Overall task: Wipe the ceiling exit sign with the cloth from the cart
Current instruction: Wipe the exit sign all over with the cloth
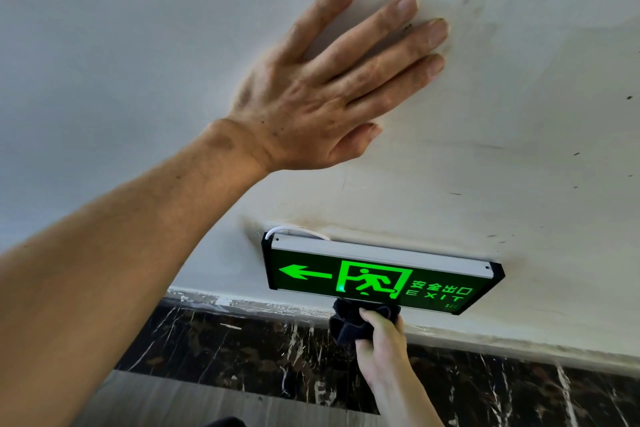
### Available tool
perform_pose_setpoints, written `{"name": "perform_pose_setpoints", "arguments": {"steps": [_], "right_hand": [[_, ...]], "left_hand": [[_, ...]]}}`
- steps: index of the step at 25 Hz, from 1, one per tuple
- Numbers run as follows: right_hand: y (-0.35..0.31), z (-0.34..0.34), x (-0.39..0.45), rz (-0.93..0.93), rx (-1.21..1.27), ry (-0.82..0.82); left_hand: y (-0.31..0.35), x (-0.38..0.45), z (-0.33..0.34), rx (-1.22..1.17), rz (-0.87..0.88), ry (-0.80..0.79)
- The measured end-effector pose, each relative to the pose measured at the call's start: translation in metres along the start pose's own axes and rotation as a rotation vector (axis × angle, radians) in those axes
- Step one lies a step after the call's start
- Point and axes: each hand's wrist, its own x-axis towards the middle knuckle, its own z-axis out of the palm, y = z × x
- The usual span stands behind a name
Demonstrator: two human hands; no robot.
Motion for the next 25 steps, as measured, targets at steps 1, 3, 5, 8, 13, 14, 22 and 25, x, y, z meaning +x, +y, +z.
{"name": "perform_pose_setpoints", "arguments": {"steps": [1,3,5,8,13,14,22,25], "right_hand": [[0.003,0.003,-0.003,0.009,0.0,-0.008],[0.01,0.01,-0.007,0.031,-0.013,-0.019],[0.019,0.018,-0.01,0.057,-0.039,-0.037],[0.038,0.031,-0.016,0.116,-0.11,-0.071],[0.066,0.057,-0.029,0.204,-0.199,-0.125],[0.071,0.062,-0.029,0.22,-0.203,-0.135],[0.082,0.059,-0.053,0.464,-0.255,-0.346],[0.063,0.031,-0.063,0.33,-0.229,-0.432]], "left_hand": [[0.0,0.0,0.0,-0.001,0.001,-0.002],[0.0,0.0,-0.001,-0.012,0.0,-0.002],[0.0,0.0,-0.002,-0.024,-0.003,0.004],[0.0,0.0,-0.002,-0.034,-0.008,0.007],[-0.001,0.001,-0.002,-0.067,-0.013,0.01],[0.0,0.001,-0.002,-0.069,-0.013,0.007],[0.0,0.001,-0.003,-0.056,-0.005,-0.02],[0.0,0.001,-0.002,-0.036,-0.001,-0.023]]}}
